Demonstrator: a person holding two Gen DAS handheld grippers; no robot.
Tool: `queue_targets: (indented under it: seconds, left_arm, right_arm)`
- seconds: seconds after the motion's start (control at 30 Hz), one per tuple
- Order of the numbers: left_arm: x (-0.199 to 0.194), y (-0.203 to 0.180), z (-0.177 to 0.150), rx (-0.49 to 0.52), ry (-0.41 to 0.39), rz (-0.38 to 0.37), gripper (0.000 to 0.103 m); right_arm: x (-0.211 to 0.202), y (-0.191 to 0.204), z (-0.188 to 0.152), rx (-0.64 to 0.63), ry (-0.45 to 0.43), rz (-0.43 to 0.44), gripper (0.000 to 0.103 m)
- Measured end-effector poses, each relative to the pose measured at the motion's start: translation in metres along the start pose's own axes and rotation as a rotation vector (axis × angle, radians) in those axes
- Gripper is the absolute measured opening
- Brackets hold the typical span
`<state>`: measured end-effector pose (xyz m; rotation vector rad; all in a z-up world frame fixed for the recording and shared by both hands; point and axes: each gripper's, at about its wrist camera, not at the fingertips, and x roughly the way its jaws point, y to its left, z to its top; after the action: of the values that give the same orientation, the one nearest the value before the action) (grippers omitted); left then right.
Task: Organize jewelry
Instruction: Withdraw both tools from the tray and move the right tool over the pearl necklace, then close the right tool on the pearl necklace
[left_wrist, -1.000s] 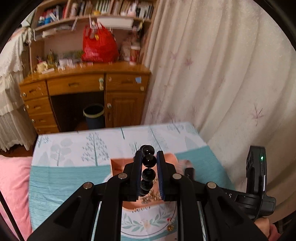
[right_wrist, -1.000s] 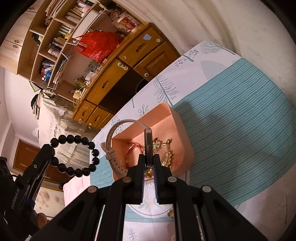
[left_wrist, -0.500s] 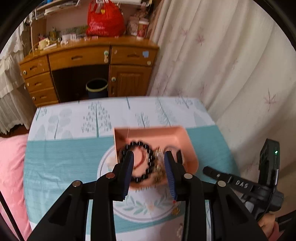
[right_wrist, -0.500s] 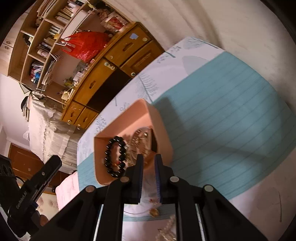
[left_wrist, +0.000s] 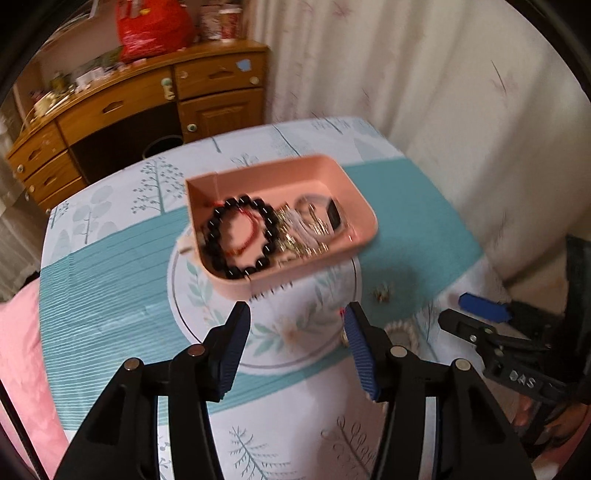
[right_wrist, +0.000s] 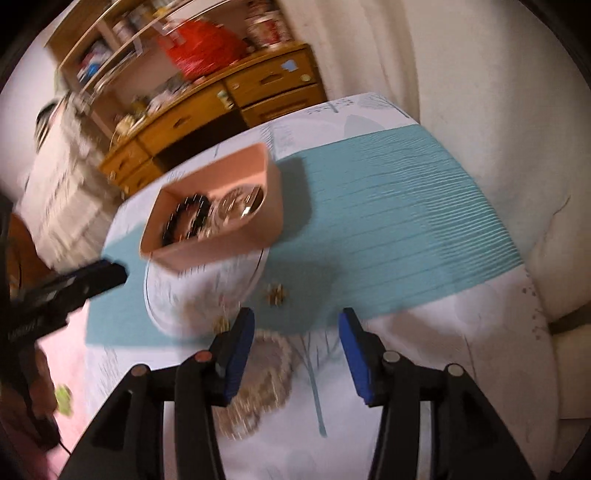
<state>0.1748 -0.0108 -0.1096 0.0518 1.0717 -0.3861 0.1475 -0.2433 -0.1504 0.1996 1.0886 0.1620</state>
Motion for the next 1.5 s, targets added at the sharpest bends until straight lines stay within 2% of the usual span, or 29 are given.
queue_targets:
  seconds: [0.13,0.33,0.53,0.67,0.8,0.97,1.03,1.13,1.4,1.5]
  left_arm:
    - [0.006,-0.013,-0.013,0.071,0.033,-0.032,0.051]
    - [0.02,-0.029,-0.034,0.146,0.109,-0.067,0.051]
    - [0.034,-0.036,-0.047,0.164,0.172,-0.082,0.051]
    - [0.039,-0.04,-0.05,0.165,0.187,-0.076,0.051]
    - [0.044,-0.041,-0.051,0.159,0.202,-0.079,0.051]
    - [0.053,-0.041,-0.045,0.136,0.211,-0.086,0.051]
    - [0.055,-0.041,-0.043,0.127,0.209,-0.089,0.051]
    - [0.057,-0.039,-0.041,0.117,0.207,-0.094,0.051]
    - [0.056,-0.03,-0.041,0.092,0.218,-0.094,0.051]
    - [0.055,-0.028,-0.04,0.098,0.21,-0.096,0.051]
  right_arm:
    - [-0.011,0.018,-0.024,-0.19,-0.017,-0.024,0.056]
    - [-0.02,0.048,-0.063,-0.478,-0.069,-0.066,0.056]
    - [-0.015,0.07,-0.094,-0.638,-0.094,-0.087,0.056]
    - [-0.005,0.074,-0.094,-0.633,-0.091,-0.083,0.055]
    - [0.004,0.071,-0.088,-0.581,-0.077,-0.071,0.04]
    - [0.013,0.068,-0.082,-0.554,-0.07,-0.08,0.037]
    - [0.017,0.068,-0.081,-0.552,-0.054,-0.08,0.022]
    - [0.015,0.068,-0.08,-0.538,-0.055,-0.079,0.016]
    - [0.012,0.06,-0.079,-0.444,0.0,-0.037,0.005]
    - [0.007,0.056,-0.079,-0.396,0.023,-0.02,0.005]
